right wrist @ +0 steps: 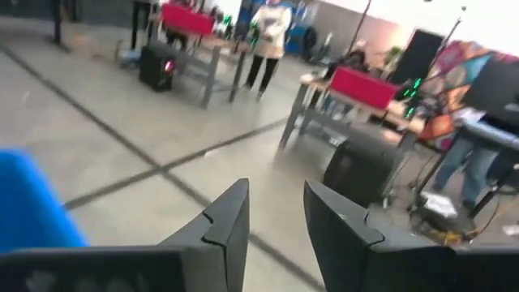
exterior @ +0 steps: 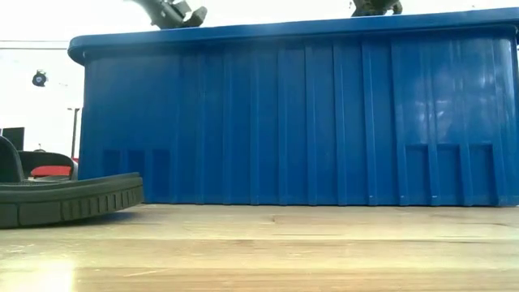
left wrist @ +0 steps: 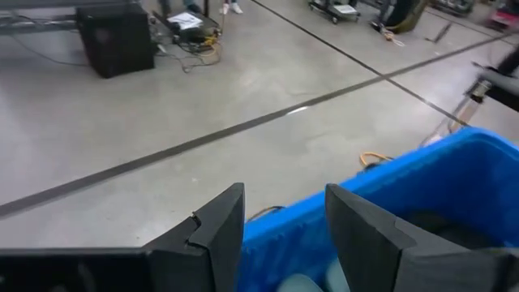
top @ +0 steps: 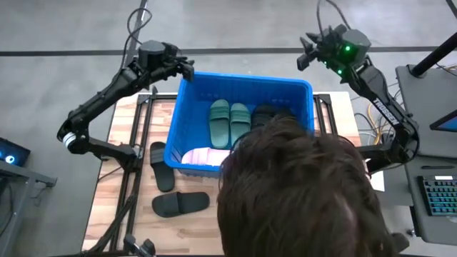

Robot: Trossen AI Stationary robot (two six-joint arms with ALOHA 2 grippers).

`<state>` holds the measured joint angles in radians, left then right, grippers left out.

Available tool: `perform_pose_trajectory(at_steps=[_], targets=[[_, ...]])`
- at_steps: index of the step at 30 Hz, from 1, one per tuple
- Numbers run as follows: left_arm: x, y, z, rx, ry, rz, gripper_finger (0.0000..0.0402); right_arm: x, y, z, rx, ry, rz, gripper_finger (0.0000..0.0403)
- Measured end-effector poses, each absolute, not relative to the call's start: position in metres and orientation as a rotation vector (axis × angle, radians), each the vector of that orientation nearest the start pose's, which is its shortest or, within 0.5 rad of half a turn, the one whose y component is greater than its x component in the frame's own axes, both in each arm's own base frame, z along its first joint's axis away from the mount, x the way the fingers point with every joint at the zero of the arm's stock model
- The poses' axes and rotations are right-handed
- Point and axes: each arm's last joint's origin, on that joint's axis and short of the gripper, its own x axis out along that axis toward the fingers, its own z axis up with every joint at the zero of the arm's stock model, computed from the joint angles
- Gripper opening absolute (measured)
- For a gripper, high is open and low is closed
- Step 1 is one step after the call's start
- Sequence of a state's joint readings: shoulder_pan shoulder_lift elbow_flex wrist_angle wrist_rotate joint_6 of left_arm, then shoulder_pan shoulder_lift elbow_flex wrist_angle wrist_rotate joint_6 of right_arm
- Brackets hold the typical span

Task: Pick and place slides into bin
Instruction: Put the black slide into the blue container

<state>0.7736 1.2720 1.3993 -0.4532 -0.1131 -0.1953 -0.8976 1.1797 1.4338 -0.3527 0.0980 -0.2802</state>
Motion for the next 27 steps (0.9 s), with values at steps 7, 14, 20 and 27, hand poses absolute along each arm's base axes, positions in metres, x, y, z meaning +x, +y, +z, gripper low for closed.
perform_pose_trajectory(at_steps=[7,14,20,27], targets=[[0.184,0.191,0.416,-0.285,0.26,0.899,0.0157,0.147,-0.201,0.456,-0.249,0.23,-1.006,0.0098],[0.166,0.168,0.423,-0.331,0.314,0.794,0.0157,0.154,-0.209,0.445,-0.158,0.255,-0.952,0.0088],[0.137,0.133,0.429,-0.445,0.342,0.748,0.0157,0.158,-0.206,0.441,-0.039,0.22,-0.821,0.0081],[0.108,0.098,0.431,-0.499,0.392,0.685,0.0157,0.159,-0.202,0.444,0.053,0.16,-0.776,0.0089]])
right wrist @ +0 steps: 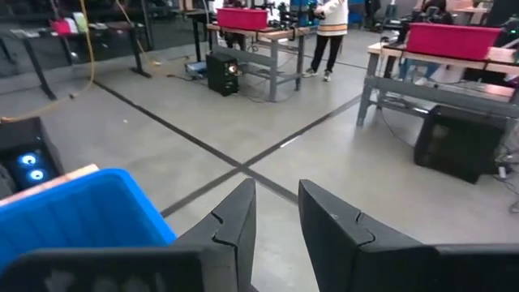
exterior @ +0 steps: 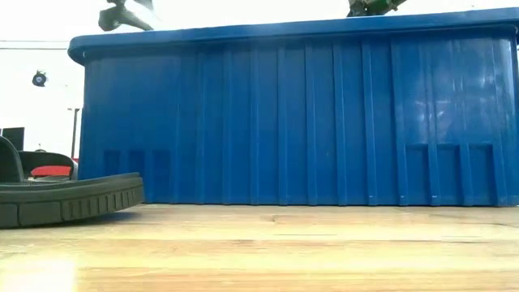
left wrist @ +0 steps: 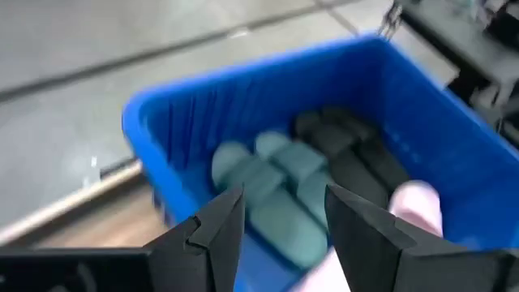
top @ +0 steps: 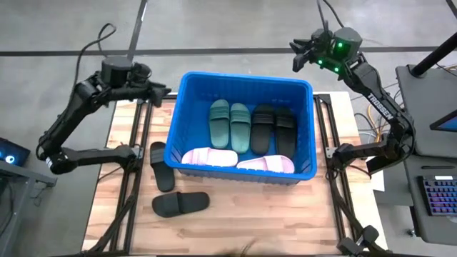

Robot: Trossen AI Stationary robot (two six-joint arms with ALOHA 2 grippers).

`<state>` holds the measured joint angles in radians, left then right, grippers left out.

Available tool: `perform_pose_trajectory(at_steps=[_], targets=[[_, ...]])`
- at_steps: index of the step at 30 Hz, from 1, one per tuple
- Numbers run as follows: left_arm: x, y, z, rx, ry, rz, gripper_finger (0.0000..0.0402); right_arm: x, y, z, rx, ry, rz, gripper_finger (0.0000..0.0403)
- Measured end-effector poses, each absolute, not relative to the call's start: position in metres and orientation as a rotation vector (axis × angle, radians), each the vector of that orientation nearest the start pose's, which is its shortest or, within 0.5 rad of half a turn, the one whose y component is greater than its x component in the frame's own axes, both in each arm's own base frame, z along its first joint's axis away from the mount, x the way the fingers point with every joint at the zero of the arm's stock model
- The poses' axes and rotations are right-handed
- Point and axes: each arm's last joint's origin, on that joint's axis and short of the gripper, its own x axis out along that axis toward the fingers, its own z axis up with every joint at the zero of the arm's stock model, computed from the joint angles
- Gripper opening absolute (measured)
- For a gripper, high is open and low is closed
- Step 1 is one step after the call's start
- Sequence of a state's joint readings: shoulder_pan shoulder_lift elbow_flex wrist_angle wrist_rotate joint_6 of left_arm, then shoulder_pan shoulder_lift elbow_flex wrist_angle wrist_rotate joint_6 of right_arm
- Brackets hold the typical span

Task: Pick and place slides into bin
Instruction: Put the black slide into the blue container

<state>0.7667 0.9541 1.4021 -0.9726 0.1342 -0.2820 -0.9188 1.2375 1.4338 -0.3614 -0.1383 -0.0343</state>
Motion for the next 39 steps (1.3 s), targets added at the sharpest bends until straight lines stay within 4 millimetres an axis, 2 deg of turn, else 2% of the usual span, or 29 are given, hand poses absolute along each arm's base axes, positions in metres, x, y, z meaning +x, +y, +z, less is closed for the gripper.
perform_pose_trajectory(at_steps=[7,13,24,31,39], targets=[[0.094,0.084,0.42,-0.539,0.545,0.674,0.0157,0.162,-0.198,0.445,0.093,0.139,-0.76,0.0107],[0.084,0.069,0.414,-0.628,0.627,0.555,0.0157,0.165,-0.195,0.445,0.185,0.105,-0.748,0.0114],[0.052,0.038,0.402,-0.766,0.814,0.546,0.0157,0.172,-0.189,0.444,0.151,0.129,-0.714,0.0102],[0.042,0.028,0.398,-0.76,0.775,0.57,0.0157,0.172,-0.189,0.444,0.152,0.128,-0.715,0.0094],[0.047,0.032,0.415,-0.648,0.514,0.517,0.0157,0.172,-0.189,0.443,0.159,0.128,-0.715,0.0095]])
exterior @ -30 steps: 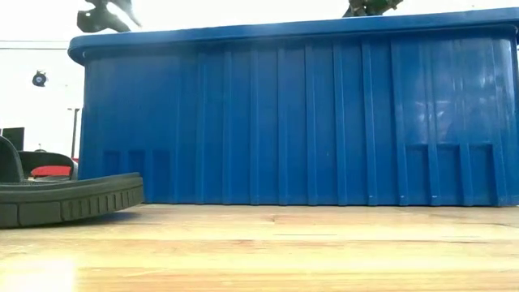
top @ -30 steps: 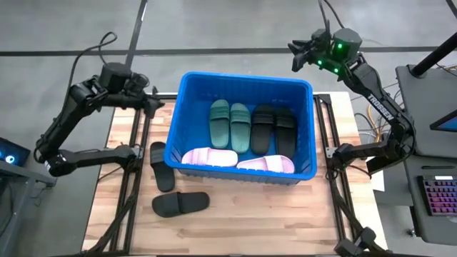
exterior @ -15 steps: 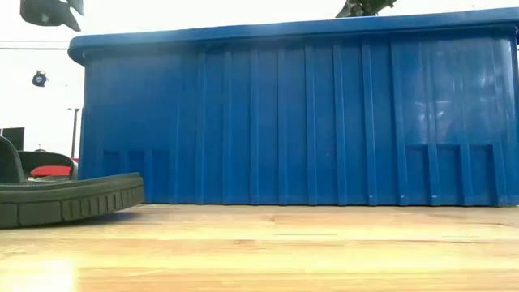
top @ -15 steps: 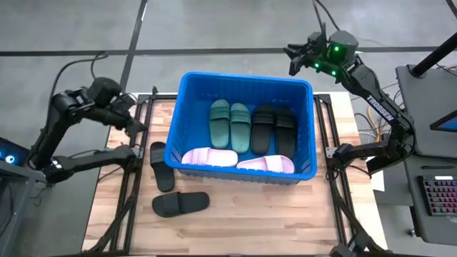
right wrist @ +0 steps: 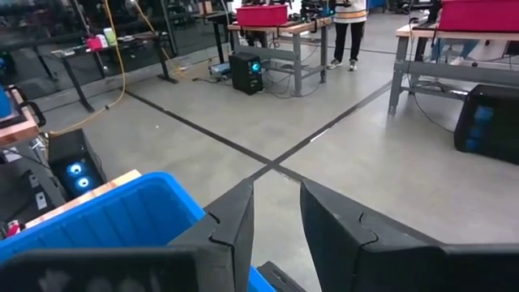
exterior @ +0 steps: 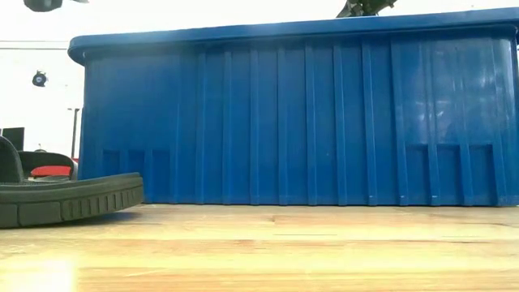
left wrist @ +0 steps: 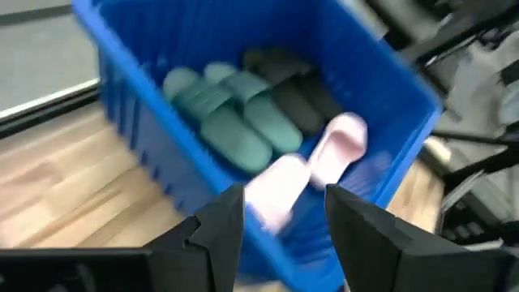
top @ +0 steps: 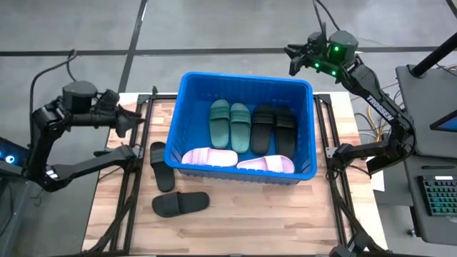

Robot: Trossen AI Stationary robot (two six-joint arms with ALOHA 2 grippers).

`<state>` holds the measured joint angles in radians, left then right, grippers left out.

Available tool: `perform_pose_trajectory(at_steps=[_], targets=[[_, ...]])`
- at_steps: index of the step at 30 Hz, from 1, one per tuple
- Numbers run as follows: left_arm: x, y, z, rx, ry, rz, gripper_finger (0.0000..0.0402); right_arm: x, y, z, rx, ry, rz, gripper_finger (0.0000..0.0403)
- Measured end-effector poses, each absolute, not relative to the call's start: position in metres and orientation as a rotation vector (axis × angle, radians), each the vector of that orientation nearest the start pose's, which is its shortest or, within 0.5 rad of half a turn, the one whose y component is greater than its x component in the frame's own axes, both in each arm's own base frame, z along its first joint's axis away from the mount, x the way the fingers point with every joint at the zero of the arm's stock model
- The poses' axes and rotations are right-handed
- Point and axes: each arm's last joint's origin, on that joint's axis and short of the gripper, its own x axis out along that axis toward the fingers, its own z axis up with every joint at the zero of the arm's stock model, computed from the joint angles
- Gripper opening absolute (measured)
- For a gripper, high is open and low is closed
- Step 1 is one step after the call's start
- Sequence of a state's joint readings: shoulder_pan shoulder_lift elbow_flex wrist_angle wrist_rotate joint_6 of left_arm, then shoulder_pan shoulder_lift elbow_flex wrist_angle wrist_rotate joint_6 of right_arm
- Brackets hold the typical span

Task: Pick and place slides into bin
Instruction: Put the black slide into the blue container

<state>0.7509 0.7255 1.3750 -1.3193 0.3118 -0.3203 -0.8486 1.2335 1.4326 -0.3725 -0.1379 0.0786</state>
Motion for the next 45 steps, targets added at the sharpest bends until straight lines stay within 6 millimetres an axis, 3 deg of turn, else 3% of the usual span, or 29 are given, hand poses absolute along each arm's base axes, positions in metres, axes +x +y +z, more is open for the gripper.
perform_pose_trajectory(at_steps=[5,13,20,25,29,34,45], targets=[[0.063,0.04,0.432,-0.614,0.351,0.312,0.0157,0.172,-0.189,0.441,0.17,0.148,-0.715,0.0089],[0.099,0.065,0.471,-0.361,0.028,0.112,0.0157,0.172,-0.189,0.441,0.176,0.149,-0.716,0.0079],[0.149,0.101,0.465,-0.216,0.037,0.201,0.0157,0.171,-0.188,0.436,0.22,0.185,-0.718,0.008],[0.176,0.097,0.442,-0.166,0.233,0.14,0.0155,0.17,-0.187,0.431,0.236,0.236,-0.718,0.0084],[0.167,0.079,0.438,-0.144,0.407,0.154,0.0143,0.17,-0.187,0.43,0.218,0.257,-0.715,0.008],[0.148,0.055,0.445,-0.258,0.434,0.102,0.013,0.17,-0.187,0.429,0.206,0.276,-0.716,0.0072],[0.104,0.012,0.422,-0.793,0.81,0.12,0.0127,0.171,-0.188,0.421,0.215,0.302,-0.718,0.0078]])
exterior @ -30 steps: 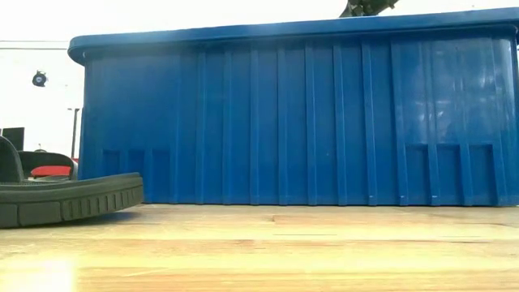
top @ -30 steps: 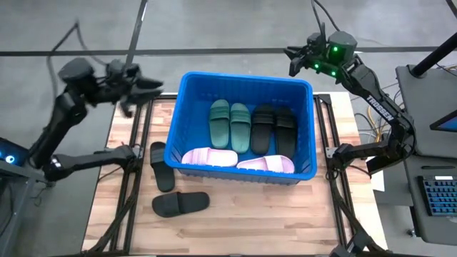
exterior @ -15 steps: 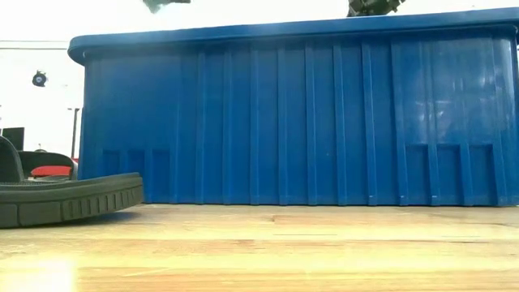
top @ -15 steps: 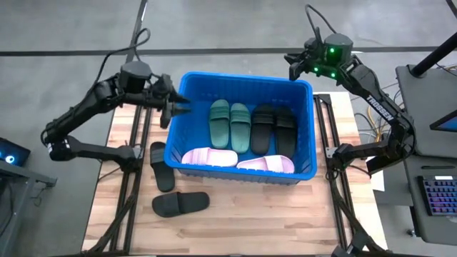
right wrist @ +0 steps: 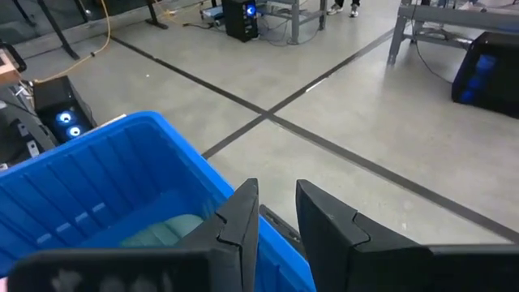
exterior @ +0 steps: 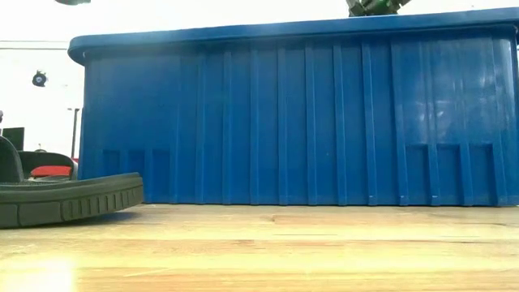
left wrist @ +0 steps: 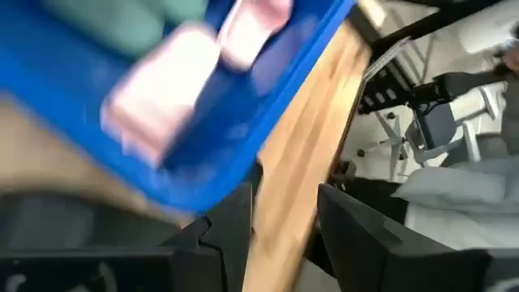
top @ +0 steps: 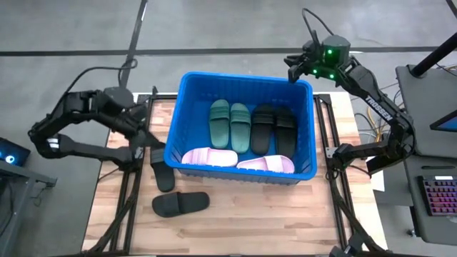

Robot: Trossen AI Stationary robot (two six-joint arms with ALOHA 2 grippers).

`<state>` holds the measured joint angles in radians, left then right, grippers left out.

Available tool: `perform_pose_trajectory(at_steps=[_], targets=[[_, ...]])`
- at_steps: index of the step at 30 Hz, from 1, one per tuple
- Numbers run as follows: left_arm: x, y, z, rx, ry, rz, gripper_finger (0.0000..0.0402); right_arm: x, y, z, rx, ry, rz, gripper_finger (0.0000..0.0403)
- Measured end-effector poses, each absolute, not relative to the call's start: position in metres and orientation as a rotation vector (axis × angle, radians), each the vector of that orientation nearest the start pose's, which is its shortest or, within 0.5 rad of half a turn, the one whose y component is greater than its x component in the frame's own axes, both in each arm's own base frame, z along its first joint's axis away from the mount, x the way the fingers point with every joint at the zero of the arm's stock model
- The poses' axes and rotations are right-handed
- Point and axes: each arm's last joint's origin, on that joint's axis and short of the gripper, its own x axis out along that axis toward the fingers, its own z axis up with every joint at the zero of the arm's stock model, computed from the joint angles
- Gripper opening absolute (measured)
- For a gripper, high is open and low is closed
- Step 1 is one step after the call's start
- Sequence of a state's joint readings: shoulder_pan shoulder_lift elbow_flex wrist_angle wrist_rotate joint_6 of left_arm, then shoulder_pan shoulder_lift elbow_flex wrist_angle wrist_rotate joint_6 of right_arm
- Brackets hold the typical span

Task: Pick and place slides into bin
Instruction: Put the black slide into the blue container

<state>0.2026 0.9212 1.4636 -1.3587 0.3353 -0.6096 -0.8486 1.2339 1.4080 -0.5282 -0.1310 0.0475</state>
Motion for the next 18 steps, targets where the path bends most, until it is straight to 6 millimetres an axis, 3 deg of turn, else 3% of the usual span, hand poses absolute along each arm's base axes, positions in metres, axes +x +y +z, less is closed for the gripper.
perform_pose_trajectory(at_steps=[9,13,18], targets=[[0.096,0.007,0.402,-1.095,0.894,0.437,0.0127,0.173,-0.19,0.406,0.234,0.346,-0.716,0.0071],[0.096,0.004,0.389,-1.173,0.942,0.476,0.0127,0.173,-0.19,0.405,0.205,0.36,-0.71,0.0069],[0.098,-0.005,0.376,-1.269,1.088,0.367,0.0127,0.173,-0.19,0.405,0.185,0.366,-0.706,0.0074]])
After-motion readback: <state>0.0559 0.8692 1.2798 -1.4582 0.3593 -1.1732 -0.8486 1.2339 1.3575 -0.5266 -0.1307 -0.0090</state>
